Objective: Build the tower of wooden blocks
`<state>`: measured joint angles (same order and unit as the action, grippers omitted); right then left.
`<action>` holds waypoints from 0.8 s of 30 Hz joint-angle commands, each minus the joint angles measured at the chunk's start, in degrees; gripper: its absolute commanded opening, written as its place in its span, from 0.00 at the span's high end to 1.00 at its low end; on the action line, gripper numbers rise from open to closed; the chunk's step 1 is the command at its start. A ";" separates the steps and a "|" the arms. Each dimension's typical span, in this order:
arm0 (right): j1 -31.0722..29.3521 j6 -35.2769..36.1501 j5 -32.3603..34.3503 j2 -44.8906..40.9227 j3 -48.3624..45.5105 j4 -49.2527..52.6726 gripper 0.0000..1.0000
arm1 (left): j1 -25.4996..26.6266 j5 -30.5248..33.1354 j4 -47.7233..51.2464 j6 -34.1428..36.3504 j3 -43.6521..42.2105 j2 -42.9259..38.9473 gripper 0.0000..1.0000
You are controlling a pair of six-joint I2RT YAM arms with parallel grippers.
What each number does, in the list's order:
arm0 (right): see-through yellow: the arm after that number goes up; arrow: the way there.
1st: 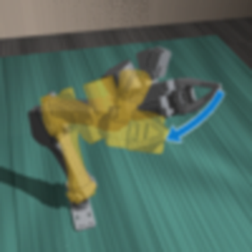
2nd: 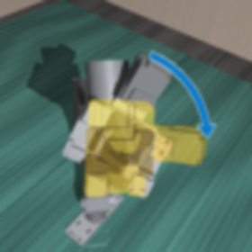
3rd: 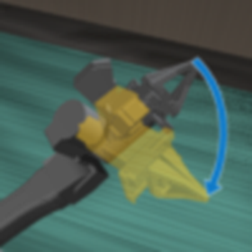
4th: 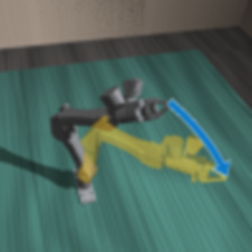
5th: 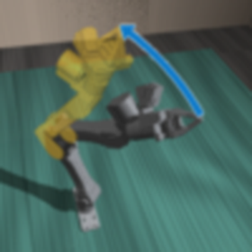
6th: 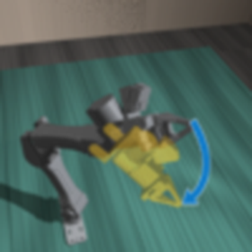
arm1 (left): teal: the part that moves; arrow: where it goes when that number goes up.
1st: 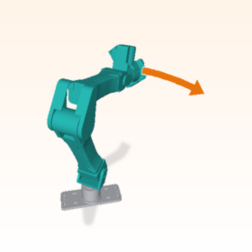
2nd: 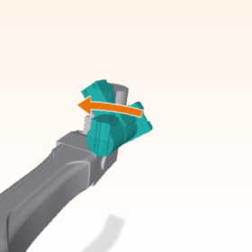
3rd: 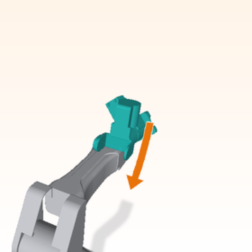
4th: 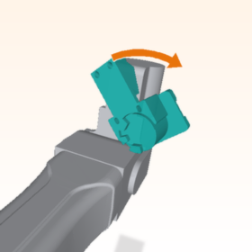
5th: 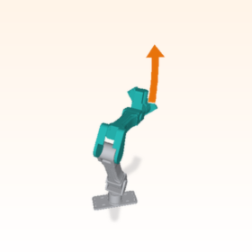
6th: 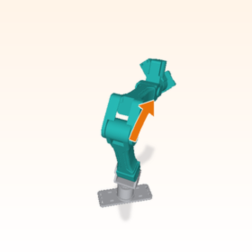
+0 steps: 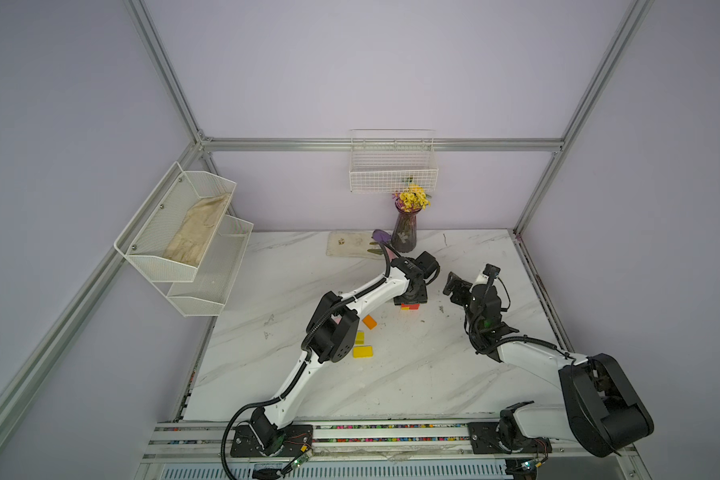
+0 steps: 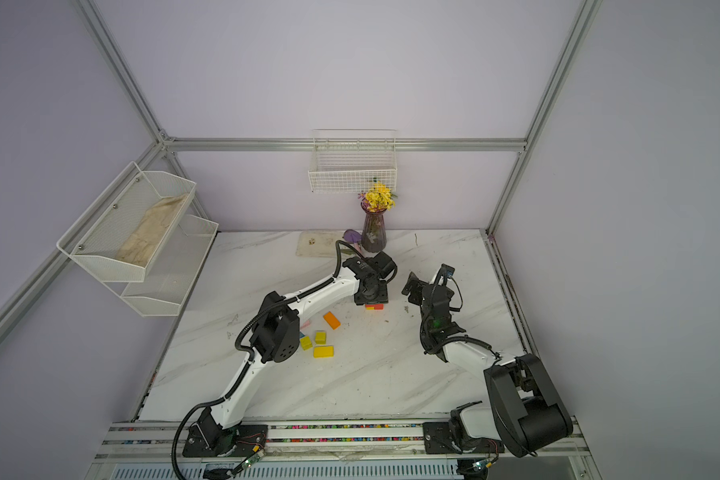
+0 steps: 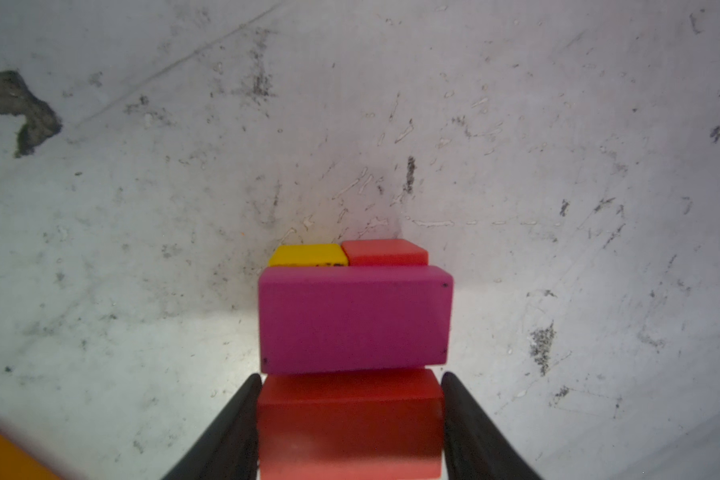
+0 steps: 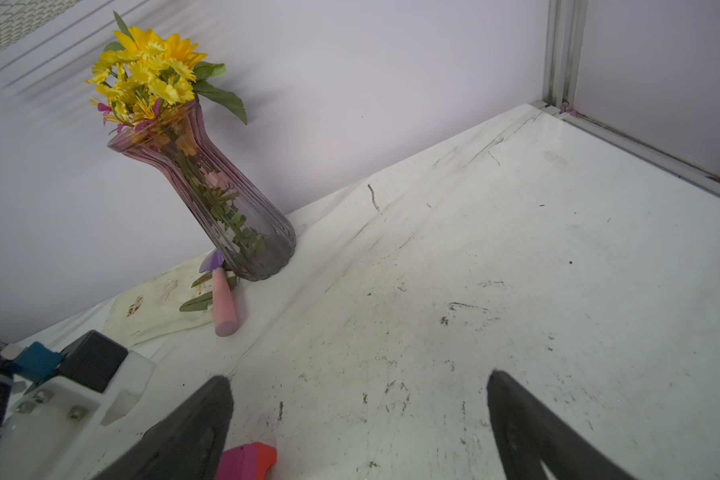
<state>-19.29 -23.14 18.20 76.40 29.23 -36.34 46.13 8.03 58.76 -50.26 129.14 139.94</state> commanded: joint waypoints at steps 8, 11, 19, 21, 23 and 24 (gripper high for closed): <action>0.15 -0.34 -0.09 -0.90 -0.45 -1.45 0.03 | -0.60 -0.20 -0.16 1.11 5.57 0.77 0.47; 0.13 -0.33 -0.09 -0.91 -0.49 -1.46 0.03 | -0.60 0.43 0.05 1.28 5.79 0.98 0.45; 0.12 -0.34 -0.18 -0.90 -0.46 -1.46 0.03 | -0.76 0.55 1.14 1.57 7.39 2.22 0.43; 0.14 -0.33 -0.15 -0.97 -0.48 -1.46 0.03 | -0.78 0.58 1.16 1.57 7.44 2.29 0.41; 0.21 -0.34 -0.17 -0.93 -0.42 -1.45 0.03 | -0.82 0.60 1.18 1.57 7.44 2.35 0.38; 0.13 -0.34 -0.10 -0.96 -0.44 -1.46 0.03 | -0.82 0.65 1.23 1.57 7.53 2.33 0.36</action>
<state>-19.29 -23.14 18.17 76.42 29.23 -36.38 45.76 8.21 59.51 -49.82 131.81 141.56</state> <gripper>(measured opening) 0.974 0.630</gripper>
